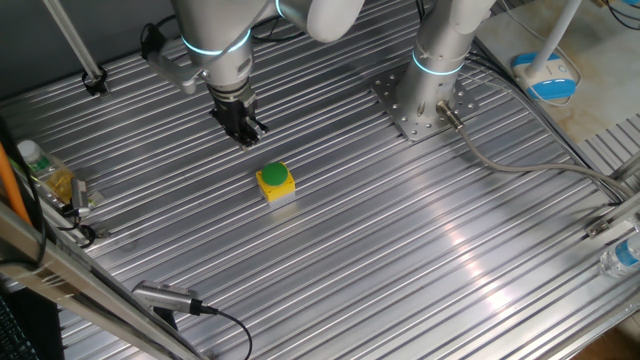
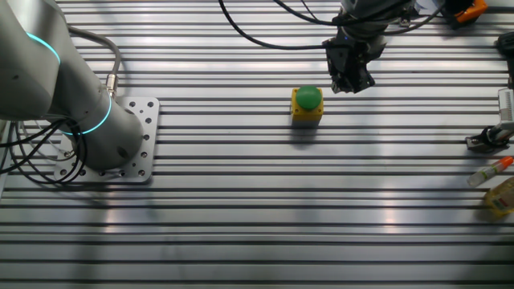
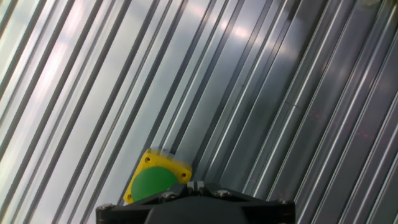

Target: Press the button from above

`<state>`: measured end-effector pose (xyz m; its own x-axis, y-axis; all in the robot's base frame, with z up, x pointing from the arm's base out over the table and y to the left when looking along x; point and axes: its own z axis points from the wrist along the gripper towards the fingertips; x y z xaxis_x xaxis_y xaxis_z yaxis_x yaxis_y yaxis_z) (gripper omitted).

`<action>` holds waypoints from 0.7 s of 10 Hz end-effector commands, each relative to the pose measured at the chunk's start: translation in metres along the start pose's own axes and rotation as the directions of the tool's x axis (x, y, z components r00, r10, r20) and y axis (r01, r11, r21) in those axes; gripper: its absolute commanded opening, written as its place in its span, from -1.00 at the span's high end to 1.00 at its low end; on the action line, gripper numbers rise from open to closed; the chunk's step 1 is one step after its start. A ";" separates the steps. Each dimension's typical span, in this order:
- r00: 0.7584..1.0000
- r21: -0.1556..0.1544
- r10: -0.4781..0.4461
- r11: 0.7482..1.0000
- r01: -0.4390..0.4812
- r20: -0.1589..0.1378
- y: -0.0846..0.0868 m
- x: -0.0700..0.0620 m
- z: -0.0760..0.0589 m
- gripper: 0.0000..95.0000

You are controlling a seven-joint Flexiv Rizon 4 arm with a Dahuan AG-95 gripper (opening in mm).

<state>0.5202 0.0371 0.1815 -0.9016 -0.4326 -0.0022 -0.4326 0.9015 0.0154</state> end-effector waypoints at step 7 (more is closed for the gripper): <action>0.998 -0.003 0.055 0.998 -0.055 0.010 0.045 -0.005 0.010 1.00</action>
<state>0.5013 0.0806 0.1731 -0.9245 -0.3808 -0.0147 -0.3810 0.9244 0.0192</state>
